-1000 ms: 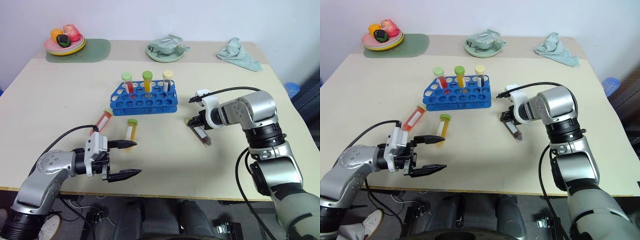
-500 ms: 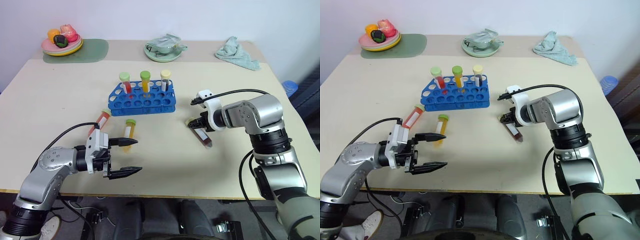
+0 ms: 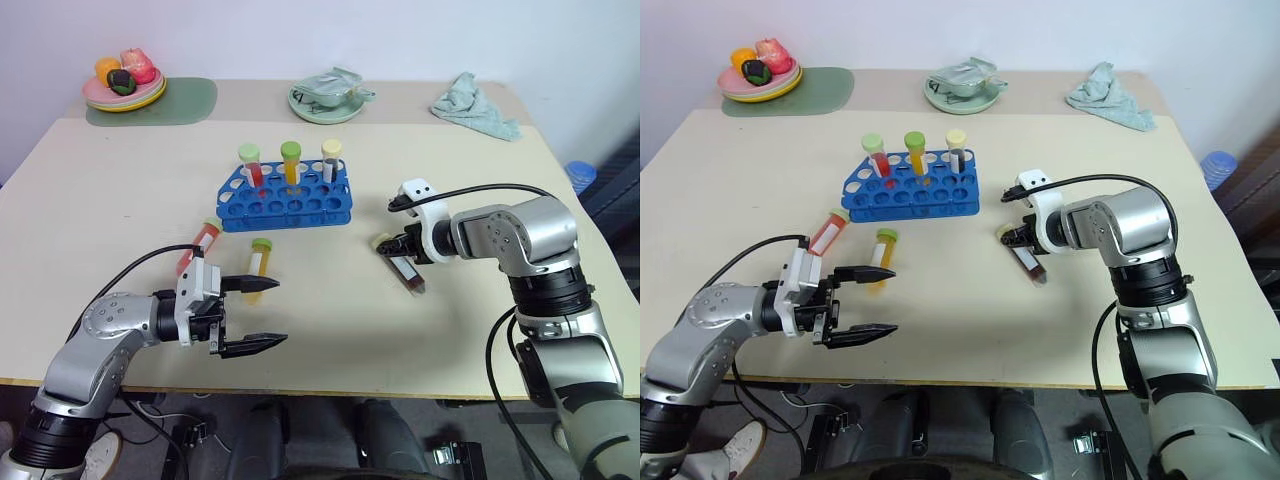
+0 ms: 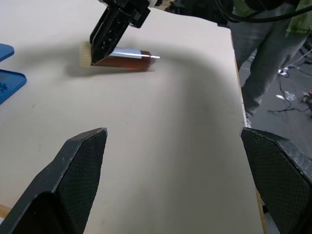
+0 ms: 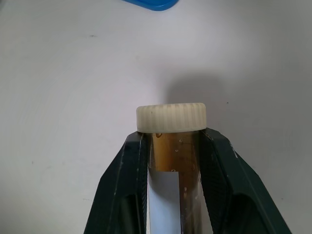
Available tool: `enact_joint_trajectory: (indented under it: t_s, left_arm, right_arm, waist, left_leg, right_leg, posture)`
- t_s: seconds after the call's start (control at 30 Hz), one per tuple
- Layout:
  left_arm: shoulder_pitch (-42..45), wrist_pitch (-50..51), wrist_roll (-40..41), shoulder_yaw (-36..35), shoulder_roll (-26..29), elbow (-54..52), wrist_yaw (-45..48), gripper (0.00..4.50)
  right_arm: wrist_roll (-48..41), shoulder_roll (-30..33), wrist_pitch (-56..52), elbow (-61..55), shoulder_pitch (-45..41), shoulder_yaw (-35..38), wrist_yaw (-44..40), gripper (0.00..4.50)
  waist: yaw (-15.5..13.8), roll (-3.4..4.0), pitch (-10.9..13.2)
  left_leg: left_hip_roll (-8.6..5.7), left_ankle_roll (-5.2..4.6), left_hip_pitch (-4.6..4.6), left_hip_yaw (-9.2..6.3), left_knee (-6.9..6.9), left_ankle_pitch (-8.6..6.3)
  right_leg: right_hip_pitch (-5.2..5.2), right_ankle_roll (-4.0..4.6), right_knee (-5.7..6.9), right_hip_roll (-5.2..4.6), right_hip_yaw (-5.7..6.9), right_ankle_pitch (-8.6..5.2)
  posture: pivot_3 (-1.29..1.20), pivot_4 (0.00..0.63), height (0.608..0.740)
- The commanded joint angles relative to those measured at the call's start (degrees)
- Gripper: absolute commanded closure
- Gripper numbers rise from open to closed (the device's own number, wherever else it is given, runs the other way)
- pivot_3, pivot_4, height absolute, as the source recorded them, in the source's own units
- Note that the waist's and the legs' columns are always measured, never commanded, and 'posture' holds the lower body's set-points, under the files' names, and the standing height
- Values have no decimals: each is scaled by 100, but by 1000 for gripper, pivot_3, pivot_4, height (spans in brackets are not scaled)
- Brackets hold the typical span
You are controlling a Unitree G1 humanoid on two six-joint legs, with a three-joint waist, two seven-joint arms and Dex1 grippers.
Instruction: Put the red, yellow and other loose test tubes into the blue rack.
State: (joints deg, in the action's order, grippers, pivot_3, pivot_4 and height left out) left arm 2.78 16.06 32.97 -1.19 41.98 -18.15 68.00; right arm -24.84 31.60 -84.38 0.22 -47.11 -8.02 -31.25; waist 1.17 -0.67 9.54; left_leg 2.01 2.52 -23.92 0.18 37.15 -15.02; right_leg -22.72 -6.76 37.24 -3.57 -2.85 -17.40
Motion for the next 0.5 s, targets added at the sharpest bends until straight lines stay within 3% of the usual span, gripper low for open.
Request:
enact_joint_trajectory:
  t_s: [0.03,0.27,0.5]
  left_arm:
    - [-23,0,16,-75,36,-160,-24,0]
    - [-143,71,46,-133,67,-290,-133,0]
    - [-174,118,77,-131,67,-361,-198,0]
  right_arm:
    - [1,121,187,-30,24,-100,-124,3607]
    - [52,204,281,9,68,-306,-211,201]
    - [44,249,170,-58,89,-342,-257,201]
  waist:
    - [-2,0,0]
    - [-1,-1,0]
    - [-7,-1,0]
  left_leg:
    - [0,0,0,0,0,0]
    - [0,0,-1,1,0,0]
    - [0,0,0,-1,1,0]
  right_leg:
    - [0,0,0,0,0,0]
    - [0,0,0,-1,0,0]
    - [1,0,0,0,0,0]
  posture:
    - [0,150,740]
    - [0,150,740]
    - [0,150,740]
